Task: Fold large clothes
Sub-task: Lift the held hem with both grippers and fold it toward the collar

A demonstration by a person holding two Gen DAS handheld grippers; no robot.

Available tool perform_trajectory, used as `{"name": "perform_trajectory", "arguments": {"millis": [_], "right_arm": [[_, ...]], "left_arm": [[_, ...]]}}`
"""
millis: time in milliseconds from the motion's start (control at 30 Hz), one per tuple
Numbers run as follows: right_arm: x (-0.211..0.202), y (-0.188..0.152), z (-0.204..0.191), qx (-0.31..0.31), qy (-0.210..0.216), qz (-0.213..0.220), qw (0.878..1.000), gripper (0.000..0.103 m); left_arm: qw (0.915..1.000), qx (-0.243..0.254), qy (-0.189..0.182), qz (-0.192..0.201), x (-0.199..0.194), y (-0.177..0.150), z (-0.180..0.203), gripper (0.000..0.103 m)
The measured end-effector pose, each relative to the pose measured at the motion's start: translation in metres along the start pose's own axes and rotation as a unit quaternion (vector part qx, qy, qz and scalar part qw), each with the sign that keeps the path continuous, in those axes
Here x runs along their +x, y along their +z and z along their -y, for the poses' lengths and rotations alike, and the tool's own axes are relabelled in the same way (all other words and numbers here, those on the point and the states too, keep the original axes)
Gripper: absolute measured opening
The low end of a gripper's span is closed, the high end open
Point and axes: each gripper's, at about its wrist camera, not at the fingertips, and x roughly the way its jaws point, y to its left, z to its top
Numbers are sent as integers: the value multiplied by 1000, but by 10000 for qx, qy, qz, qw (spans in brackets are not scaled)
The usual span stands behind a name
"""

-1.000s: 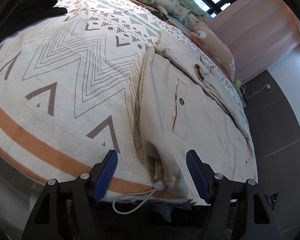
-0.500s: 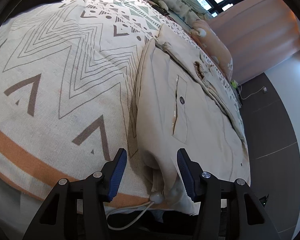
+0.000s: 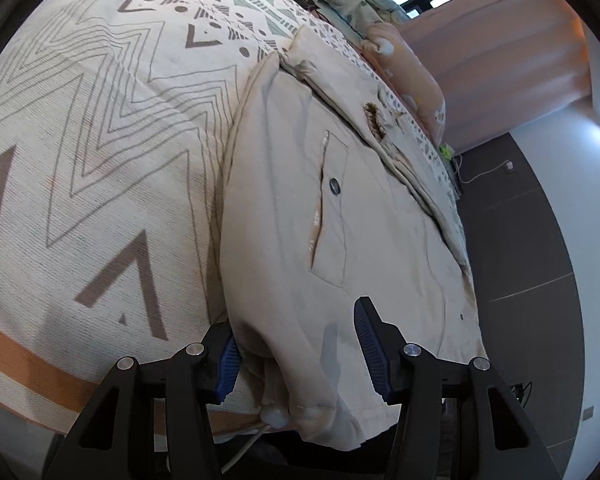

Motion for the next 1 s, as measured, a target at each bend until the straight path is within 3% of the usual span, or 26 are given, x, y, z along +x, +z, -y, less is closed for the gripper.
{"name": "perform_trajectory", "arguments": {"millis": [233,400,433,500,533,600,700,833,1000], "right_arm": [[18,-3,13,119,-617,100,9980,58],[26,1,10,234,-619,365,9971,56],[27,2,9,266,-650,424,9966,54],[26,3,7,299,-772,522,9952,33],[25,2,7,309,-820,563,9946,29],[24,2,8,385,-869,566,9939,21],[21,0,2,348,-940,588,9932,15],[14,-2,-9,278,-857,610,9941,12],[3,-2,-29,196,-790,663,9945,10]], "left_arm": [[9998,-28,-177,52,8,0,2,54],[9999,55,-66,60,18,9,7,50],[10000,59,-27,61,21,11,8,49],[10000,26,-14,83,22,12,8,47],[9999,13,-28,101,22,11,7,46],[9999,-94,-48,104,19,8,2,35],[9996,-253,-62,60,15,1,-7,21],[9996,-222,-142,36,9,-6,-11,14],[9981,-430,-306,316,-14,-8,-8,10]]}}
